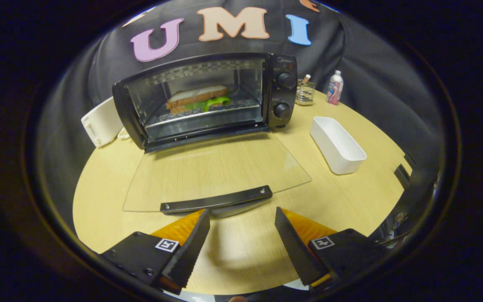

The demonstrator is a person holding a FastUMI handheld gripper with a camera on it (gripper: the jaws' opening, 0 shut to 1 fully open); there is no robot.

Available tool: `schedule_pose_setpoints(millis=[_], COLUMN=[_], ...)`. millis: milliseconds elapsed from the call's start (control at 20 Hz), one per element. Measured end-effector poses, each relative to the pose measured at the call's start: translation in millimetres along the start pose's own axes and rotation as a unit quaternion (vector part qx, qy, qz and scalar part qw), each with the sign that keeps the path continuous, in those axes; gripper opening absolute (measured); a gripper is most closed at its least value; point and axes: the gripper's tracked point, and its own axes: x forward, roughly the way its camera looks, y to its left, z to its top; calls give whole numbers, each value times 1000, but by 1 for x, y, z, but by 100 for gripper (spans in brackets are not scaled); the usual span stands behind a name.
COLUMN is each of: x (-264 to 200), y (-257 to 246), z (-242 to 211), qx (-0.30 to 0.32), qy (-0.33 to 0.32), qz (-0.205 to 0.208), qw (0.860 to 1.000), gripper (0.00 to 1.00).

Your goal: Open the toaster oven, put the food inside, and close the toaster oven door.

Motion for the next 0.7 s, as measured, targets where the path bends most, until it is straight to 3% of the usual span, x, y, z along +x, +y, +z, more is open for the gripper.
schedule_pose_setpoints(millis=[350, 700], x=[-8, -30], y=[1, 4], z=[9, 47], qx=[-7, -7], qy=[-9, -56], qz=[-1, 9], qw=[1000, 998], gripper=[98, 98])
